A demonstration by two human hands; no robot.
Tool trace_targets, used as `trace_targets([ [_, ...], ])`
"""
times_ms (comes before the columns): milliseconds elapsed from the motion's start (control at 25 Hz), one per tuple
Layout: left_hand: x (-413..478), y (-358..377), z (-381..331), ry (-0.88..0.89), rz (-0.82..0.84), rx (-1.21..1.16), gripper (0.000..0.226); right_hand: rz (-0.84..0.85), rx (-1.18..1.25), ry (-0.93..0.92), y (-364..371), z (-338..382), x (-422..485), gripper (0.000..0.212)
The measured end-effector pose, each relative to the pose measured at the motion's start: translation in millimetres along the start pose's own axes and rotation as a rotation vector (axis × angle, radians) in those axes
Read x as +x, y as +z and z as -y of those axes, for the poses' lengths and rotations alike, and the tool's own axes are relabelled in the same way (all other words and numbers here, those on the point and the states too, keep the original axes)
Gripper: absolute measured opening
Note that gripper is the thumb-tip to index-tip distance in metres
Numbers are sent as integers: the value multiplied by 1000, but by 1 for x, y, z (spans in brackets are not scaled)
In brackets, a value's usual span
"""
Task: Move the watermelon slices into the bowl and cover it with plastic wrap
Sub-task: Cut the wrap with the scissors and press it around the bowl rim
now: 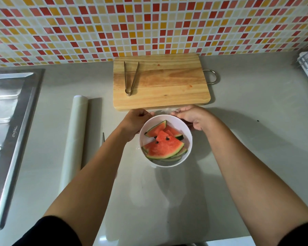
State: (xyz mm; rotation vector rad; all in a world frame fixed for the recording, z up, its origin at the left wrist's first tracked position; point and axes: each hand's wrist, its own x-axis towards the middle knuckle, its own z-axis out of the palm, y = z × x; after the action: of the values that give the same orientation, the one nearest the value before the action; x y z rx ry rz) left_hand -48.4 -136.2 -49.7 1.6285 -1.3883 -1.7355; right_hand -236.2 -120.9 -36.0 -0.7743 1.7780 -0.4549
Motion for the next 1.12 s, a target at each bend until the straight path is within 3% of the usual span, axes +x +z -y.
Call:
trace_targets([
  [280,-2,1,-3,-61,-46,22,29,-117,-160,-11,4,3,4,29],
  [480,-5,3,-1,-60,-64,-21,32,-83,35,105,6,6,4,19],
  [680,-7,4,0,-67,-60,-23,33,-104,44,145,9,5,0,14],
  [840,-8,4,1,-73,-85,-22,28,12,149,158,6,7,-10,6],
  [1000,-9,5,2,-51,-91,-52,20,-18,381,148,3,3,-14,18],
  [1120,-9,5,3,-49,-69,-60,19,1,425,166,2,-2,-14,55],
])
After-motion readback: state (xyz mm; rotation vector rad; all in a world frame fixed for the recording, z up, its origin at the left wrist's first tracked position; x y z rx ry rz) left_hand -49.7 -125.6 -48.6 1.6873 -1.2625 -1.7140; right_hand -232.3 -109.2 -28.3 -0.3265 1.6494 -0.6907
